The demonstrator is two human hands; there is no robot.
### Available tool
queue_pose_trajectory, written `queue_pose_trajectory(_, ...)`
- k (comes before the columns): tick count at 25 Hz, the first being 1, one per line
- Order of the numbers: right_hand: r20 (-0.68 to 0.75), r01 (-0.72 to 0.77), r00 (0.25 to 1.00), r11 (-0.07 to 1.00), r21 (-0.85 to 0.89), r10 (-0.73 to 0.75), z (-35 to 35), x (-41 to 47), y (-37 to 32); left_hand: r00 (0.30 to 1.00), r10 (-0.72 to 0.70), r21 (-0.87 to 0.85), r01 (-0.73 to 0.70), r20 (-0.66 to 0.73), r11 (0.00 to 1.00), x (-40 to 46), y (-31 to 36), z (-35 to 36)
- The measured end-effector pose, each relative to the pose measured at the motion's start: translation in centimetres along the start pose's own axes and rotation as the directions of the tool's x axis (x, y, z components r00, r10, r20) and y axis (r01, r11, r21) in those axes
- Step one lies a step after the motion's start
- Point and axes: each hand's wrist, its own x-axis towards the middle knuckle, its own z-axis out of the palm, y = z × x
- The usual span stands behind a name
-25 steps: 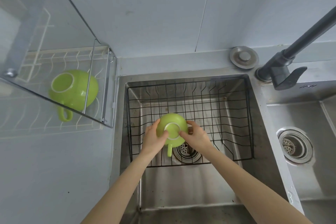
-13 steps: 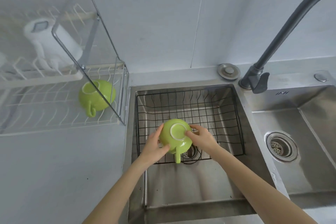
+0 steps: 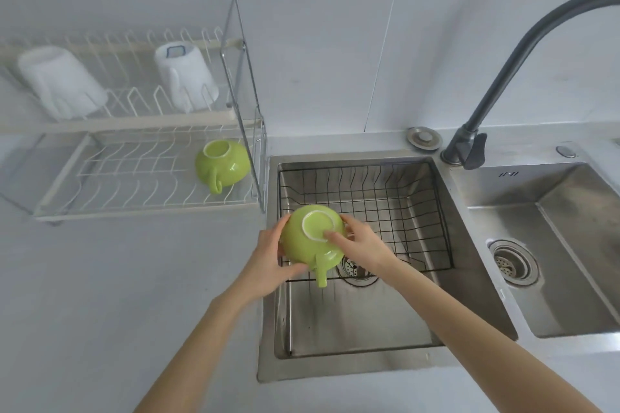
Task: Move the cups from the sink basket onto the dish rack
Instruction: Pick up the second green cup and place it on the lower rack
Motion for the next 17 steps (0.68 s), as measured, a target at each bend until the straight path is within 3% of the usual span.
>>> queue_pose_trajectory(6, 0.052, 0.093, 0.995, 0.991, -0.095, -0.088, 3.3, -1.8, -4.4, 0.992, 0.099, 0.005, -0.099, -0.074, 0.995, -2.5, -2.0, -4.4)
queue_pose_trajectory(17, -0.035, 0.166, 0.985, 0.98, -0.105, -0.171, 13.0, -1.8, -11.9, 0.995, 0.057, 0.042, -0.054, -0.086, 0.998, -5.5, -8.8, -13.9)
